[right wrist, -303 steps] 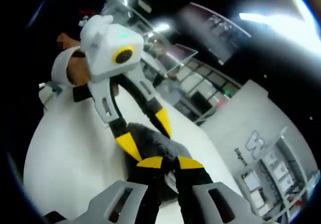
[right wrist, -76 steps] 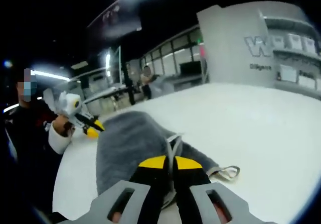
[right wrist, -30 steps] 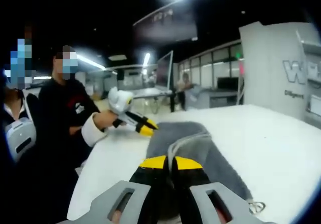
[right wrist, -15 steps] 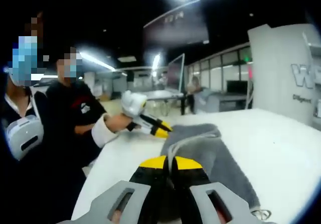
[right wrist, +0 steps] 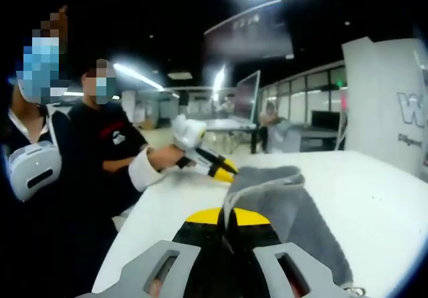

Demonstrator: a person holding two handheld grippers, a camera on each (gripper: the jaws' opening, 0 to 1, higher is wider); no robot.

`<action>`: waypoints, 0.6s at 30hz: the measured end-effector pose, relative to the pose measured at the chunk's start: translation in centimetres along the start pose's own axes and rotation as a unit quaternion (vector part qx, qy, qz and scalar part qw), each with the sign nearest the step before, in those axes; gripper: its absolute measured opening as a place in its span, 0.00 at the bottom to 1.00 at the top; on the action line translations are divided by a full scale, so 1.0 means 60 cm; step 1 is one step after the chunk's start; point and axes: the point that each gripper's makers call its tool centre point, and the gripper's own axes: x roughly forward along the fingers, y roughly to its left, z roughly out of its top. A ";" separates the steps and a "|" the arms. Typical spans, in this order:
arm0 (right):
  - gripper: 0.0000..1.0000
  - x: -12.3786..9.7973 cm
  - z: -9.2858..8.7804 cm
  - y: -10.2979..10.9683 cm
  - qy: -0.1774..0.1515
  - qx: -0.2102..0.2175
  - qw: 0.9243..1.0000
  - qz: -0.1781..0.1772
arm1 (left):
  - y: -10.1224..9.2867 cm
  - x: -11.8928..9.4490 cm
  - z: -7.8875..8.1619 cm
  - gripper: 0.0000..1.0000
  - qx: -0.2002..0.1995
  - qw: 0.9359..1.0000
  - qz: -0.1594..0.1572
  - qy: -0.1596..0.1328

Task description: Open the folded towel by lifting each exposed corner and separating the folded layers until the towel lies flat within the target outline without major curled edges

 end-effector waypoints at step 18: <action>0.02 0.006 -0.007 0.018 0.012 -0.026 0.999 0.013 | -0.011 -0.011 0.071 0.21 -0.087 0.989 -0.087 -0.083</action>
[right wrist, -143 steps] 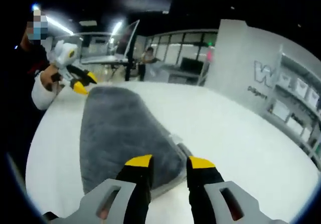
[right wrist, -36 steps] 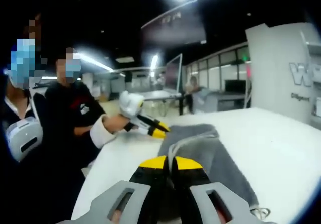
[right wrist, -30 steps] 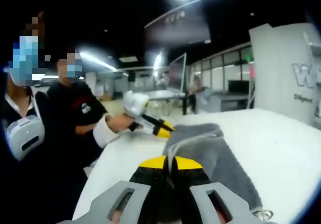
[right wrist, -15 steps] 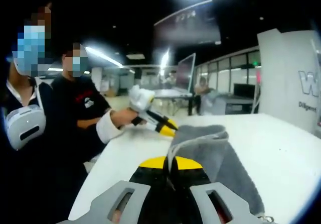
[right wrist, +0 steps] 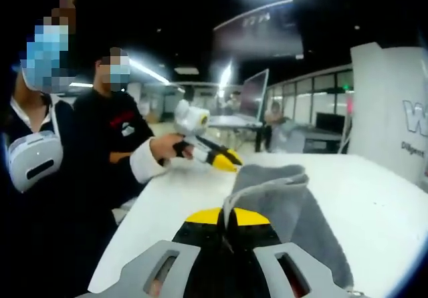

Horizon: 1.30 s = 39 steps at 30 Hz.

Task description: Open the folded towel by lifting each exposed corner and separating the folded layers until the towel lies flat within the target outline without major curled edges

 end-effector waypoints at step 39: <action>0.02 0.020 -0.019 0.055 0.029 -0.101 0.994 0.036 | -0.120 0.047 0.020 0.16 -0.177 0.974 -0.136 -0.036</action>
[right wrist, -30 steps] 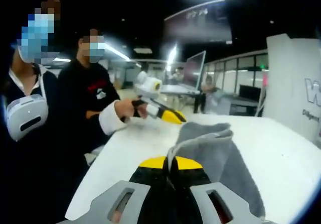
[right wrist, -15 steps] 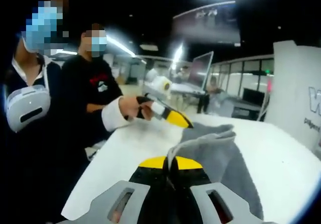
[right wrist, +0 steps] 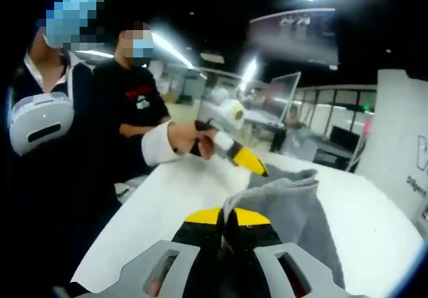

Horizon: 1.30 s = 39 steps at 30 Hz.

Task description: Open the folded towel by lifting each exposed corner and separating the folded layers until the towel lies flat within the target outline without major curled edges

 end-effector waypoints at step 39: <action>0.08 0.016 -0.022 0.038 0.027 -0.045 0.998 0.040 | -0.024 0.035 -0.058 0.08 -0.014 0.999 -0.009 0.050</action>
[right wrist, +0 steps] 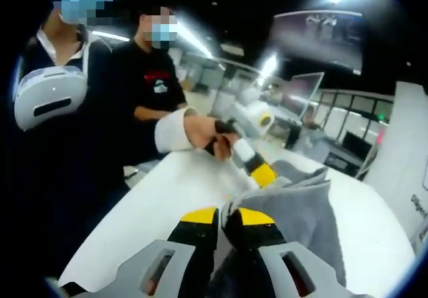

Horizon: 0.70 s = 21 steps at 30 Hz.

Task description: Open the folded towel by lifting each exposed corner and separating the folded layers until the towel lies flat within the target outline without major curled edges

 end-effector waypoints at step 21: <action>0.16 -0.011 0.007 -0.021 -0.018 0.014 1.000 -0.003 | -0.021 -0.003 -0.010 0.04 0.014 1.000 -0.007 0.007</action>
